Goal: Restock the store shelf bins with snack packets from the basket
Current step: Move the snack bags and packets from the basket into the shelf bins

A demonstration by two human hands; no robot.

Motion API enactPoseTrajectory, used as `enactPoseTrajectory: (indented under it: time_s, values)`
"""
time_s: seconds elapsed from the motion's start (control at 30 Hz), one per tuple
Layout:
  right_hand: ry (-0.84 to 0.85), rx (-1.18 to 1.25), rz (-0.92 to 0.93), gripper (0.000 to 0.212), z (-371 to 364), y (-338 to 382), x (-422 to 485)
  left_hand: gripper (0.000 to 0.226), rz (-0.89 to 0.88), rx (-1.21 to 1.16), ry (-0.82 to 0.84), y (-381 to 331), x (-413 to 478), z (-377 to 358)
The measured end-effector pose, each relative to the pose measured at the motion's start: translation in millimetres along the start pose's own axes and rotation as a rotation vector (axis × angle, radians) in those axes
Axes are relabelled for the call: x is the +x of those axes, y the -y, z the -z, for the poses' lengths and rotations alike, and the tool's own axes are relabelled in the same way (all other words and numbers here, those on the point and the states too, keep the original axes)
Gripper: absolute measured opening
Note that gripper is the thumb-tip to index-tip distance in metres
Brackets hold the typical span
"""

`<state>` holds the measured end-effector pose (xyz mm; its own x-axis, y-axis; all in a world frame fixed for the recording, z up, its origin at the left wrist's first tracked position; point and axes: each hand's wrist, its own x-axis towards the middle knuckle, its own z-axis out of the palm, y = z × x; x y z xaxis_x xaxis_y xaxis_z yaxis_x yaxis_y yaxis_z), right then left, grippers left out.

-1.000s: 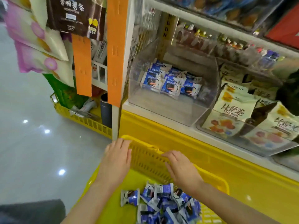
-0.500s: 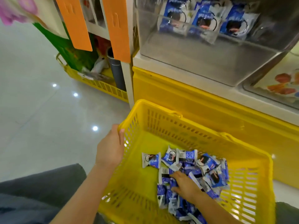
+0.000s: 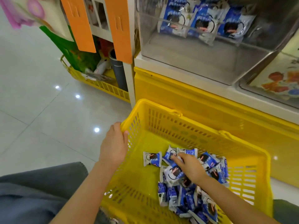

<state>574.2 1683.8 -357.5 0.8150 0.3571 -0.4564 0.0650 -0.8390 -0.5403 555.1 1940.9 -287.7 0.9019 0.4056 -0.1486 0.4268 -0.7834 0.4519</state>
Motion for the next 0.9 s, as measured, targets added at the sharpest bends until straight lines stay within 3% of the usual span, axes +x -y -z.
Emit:
enactPoseTrajectory:
  time_s: [0.13,0.2,0.33,0.4,0.5,0.57,0.67,0.73,0.83,0.9]
  values:
    - [-0.093,0.084,0.061,0.044,19.0,30.3,-11.2,0.037,-0.221,-0.060,-0.126,-24.9,-27.4,2.1]
    - [-0.118,0.056,0.101,0.046,25.7,45.1,-20.5,0.040,-0.223,-0.231,0.064,-39.5,-49.0,-5.8]
    - [-0.173,0.101,0.181,0.045,35.3,66.6,-42.5,0.043,-0.030,-0.584,0.688,-59.6,-80.5,-20.1]
    - [-0.173,0.149,0.212,0.046,39.1,72.6,-51.3,0.022,-0.095,-0.567,0.817,-60.7,-86.6,-21.9]
    - [-0.125,0.232,0.276,0.044,47.1,76.8,-61.4,0.030,-0.113,-0.600,0.933,-58.9,-89.8,-15.4]
    - [-0.150,0.335,0.278,0.036,51.9,74.8,-67.5,0.037,-0.132,-0.629,0.933,-58.3,-90.6,-12.4]
    - [-0.276,0.576,0.131,0.025,54.9,52.4,-73.5,0.008,-0.108,-0.715,0.793,-58.3,-88.9,-16.2]
    - [-0.279,0.521,-0.016,0.024,49.5,23.8,-75.4,0.004,-0.083,-0.715,0.680,-56.6,-86.5,-22.1]
    - [-0.004,0.245,-0.235,0.026,25.3,-32.2,-82.2,0.006,-0.043,-0.691,0.599,-51.9,-84.4,-28.9]
    - [0.197,0.126,-0.323,0.042,6.8,-64.2,-90.4,0.012,-0.002,-0.705,0.588,-49.6,-83.6,-32.7]
